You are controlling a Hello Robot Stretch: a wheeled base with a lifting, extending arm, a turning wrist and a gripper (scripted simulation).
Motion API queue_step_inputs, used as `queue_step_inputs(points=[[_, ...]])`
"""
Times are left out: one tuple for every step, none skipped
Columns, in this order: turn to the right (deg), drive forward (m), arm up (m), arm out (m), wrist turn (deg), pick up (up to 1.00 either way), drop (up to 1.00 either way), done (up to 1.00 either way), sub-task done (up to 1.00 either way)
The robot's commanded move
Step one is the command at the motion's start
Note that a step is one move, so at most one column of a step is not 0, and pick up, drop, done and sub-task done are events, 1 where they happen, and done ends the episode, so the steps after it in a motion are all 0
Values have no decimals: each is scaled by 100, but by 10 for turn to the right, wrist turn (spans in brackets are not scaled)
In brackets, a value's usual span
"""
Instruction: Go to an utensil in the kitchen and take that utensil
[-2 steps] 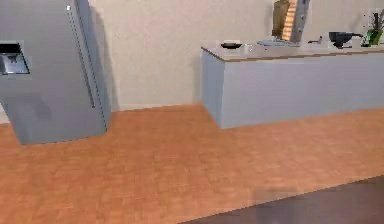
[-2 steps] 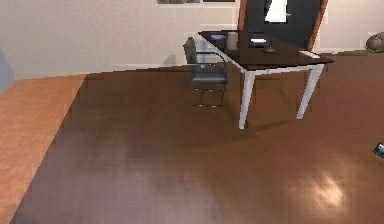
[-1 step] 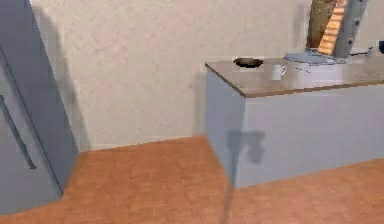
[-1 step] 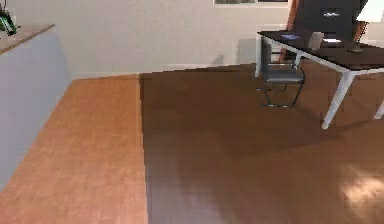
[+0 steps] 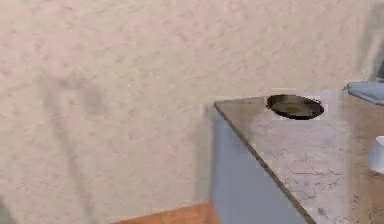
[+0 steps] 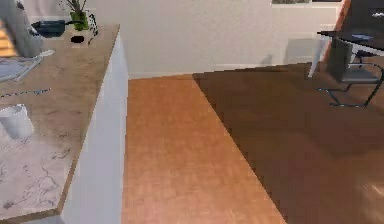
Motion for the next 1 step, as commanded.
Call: queue_step_inputs(points=[[-450, 0, 0, 0, 0, 0, 0, 0, 0]])
